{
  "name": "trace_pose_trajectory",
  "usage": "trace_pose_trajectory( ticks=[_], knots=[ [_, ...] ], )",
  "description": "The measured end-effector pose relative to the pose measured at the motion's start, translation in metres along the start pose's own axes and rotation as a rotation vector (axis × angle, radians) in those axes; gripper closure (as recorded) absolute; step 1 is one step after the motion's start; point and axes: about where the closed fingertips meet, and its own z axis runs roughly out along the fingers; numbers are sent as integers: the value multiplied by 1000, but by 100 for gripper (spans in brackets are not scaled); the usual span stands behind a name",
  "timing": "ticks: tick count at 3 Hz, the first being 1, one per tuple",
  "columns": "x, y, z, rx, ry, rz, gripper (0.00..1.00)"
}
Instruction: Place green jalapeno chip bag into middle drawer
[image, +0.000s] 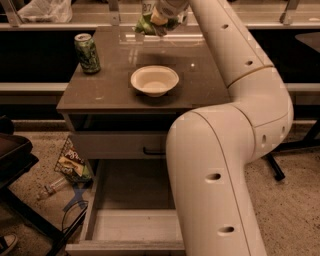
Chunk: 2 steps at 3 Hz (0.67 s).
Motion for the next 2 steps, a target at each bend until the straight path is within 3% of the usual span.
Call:
trace_pose_trajectory(
  ticks=[1, 2],
  knots=[
    [-12, -25, -67, 54, 28, 5, 100],
    [-2, -28, -153, 58, 35, 93, 100]
  ],
)
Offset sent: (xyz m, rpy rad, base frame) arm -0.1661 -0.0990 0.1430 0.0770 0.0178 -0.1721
